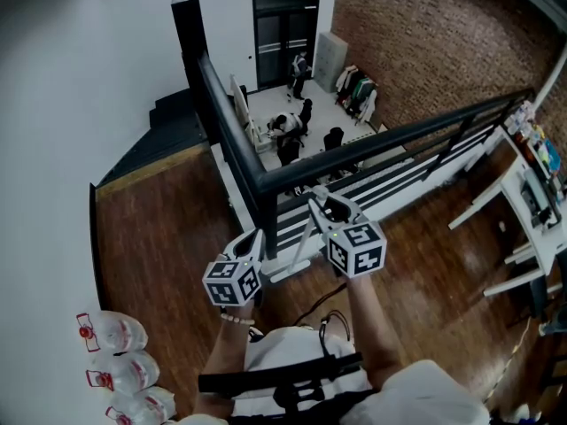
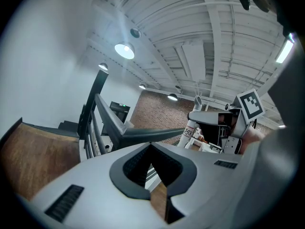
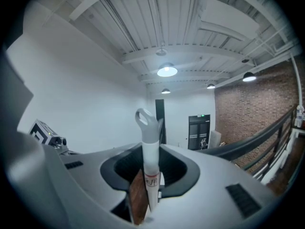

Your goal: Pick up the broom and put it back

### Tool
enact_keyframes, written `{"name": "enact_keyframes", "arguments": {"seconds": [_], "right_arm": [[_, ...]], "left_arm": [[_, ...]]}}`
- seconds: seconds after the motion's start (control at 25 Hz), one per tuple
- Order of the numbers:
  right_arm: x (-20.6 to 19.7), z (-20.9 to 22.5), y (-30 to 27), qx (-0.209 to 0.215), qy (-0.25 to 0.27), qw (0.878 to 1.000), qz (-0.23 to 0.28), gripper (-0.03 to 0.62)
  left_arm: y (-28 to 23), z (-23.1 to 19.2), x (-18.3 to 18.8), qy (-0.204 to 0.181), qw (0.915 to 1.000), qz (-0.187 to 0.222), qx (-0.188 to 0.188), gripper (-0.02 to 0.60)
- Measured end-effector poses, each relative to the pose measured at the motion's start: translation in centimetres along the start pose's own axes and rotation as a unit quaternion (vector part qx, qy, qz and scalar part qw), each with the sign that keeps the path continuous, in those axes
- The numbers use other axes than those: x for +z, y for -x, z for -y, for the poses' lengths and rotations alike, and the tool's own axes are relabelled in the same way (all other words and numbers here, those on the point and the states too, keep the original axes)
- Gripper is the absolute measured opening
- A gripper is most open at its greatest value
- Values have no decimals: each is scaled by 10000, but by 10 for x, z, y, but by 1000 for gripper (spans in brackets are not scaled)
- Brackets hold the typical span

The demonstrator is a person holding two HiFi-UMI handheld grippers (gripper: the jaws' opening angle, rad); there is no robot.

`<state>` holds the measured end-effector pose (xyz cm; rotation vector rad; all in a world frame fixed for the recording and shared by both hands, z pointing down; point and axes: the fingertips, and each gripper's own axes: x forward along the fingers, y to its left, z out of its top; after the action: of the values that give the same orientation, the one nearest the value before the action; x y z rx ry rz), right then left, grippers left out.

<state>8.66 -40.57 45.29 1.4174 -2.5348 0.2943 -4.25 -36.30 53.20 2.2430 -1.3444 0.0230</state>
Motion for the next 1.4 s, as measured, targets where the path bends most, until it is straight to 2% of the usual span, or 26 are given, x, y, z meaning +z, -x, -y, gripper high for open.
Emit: {"name": "enact_keyframes", "arguments": {"seconds": [0.32,0.76,1.08,1.4], "right_arm": [[-28,6,-6,-9,-59,9997,-238,127],[-100,8,-32,125,-282,9960,-840,127],[-164,-3,-60,318,-346,9878,-1483,127],[-205,-14,-84,502,-334,9792,-1937,127]], "left_arm": [[0,0,-6,14,10000,-68,-10,-3],[3,-5,-14,15,9998,-193,37,-3],[8,-17,-16,40,9996,-229,130,-3],[15,-29,-16,85,9994,-249,240,-3]]}}
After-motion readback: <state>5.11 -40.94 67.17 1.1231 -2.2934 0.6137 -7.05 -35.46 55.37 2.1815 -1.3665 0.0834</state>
